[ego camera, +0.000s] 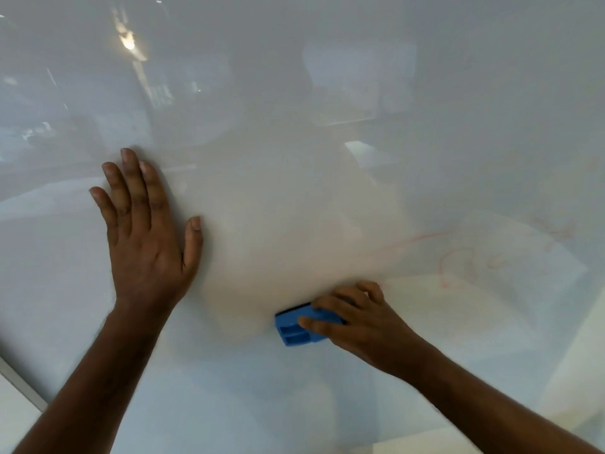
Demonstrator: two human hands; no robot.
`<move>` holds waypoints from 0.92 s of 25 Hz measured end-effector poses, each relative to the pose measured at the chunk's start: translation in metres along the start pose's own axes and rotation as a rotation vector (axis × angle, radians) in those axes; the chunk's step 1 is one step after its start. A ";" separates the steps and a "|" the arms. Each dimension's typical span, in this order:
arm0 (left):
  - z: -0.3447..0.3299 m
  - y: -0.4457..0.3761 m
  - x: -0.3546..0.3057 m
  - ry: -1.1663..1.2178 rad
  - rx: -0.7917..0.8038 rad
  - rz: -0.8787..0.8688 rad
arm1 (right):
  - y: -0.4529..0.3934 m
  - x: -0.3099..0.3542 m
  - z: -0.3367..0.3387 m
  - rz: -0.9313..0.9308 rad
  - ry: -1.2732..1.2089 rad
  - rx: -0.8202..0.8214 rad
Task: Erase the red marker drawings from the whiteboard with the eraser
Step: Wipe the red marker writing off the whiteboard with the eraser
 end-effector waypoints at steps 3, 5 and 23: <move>-0.004 -0.002 -0.015 -0.005 0.001 0.026 | 0.033 -0.023 0.006 0.016 0.000 0.026; -0.010 -0.002 -0.026 -0.023 0.017 0.017 | 0.027 -0.055 0.028 -0.062 0.005 -0.025; -0.026 -0.029 -0.083 -0.065 0.070 -0.005 | 0.041 -0.080 0.042 -0.099 -0.024 -0.071</move>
Point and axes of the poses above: each hand's wrist, its own y-axis away from the middle knuckle, its own z-axis out of the back of the hand, x = y × z, the point moved 9 cm from there along -y, towards the middle knuckle, and after that the axes turned 2 degrees about x, right-handed, at the moved point
